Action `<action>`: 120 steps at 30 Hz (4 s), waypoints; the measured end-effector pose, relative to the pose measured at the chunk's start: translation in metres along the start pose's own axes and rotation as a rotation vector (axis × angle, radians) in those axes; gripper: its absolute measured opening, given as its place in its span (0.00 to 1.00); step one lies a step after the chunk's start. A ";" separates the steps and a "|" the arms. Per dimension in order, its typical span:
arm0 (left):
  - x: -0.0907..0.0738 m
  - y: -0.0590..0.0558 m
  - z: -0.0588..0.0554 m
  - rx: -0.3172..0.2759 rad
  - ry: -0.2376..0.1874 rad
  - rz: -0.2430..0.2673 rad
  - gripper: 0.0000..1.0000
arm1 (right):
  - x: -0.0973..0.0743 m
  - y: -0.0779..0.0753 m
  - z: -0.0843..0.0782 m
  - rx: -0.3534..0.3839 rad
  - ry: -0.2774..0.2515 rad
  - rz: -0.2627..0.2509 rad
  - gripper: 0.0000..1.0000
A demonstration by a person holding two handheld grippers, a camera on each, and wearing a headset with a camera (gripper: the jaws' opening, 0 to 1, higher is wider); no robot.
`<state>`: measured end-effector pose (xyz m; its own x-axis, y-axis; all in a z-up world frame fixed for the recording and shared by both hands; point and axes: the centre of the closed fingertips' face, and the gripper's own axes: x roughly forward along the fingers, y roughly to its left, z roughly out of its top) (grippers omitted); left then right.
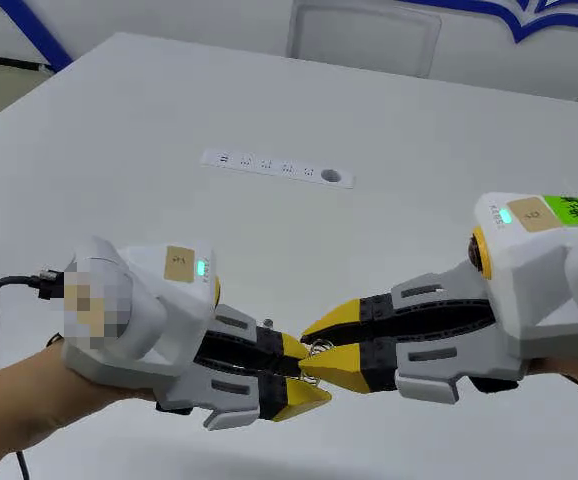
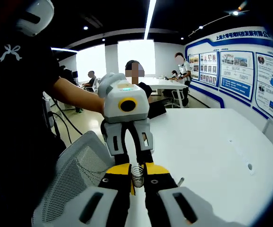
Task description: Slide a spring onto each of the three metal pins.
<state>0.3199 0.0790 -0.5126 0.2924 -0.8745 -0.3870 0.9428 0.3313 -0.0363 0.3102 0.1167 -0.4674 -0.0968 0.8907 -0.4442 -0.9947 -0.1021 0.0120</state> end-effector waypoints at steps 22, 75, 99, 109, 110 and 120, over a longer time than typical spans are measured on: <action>-0.006 0.014 0.005 -0.050 -0.040 0.053 0.14 | -0.003 -0.013 0.005 -0.013 -0.008 -0.049 0.10; -0.062 0.066 -0.020 -0.173 -0.044 0.279 0.83 | -0.014 -0.127 -0.088 0.241 0.094 -0.378 0.10; -0.061 0.066 -0.036 -0.226 -0.022 0.306 0.94 | -0.002 -0.133 -0.121 0.294 0.165 -0.383 0.10; -0.067 0.069 -0.037 -0.237 -0.031 0.323 0.93 | 0.008 -0.131 -0.137 0.279 0.200 -0.390 0.11; -0.069 0.070 -0.037 -0.239 -0.030 0.325 0.93 | 0.009 -0.131 -0.139 0.279 0.207 -0.392 0.11; -0.080 0.077 -0.039 -0.258 -0.044 0.360 0.93 | 0.012 -0.135 -0.154 0.298 0.232 -0.409 0.11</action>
<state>0.3632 0.1880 -0.5200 0.6069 -0.6992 -0.3780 0.7103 0.6905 -0.1367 0.4492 0.0726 -0.6124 0.2763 0.7070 -0.6510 -0.9195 0.3916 0.0349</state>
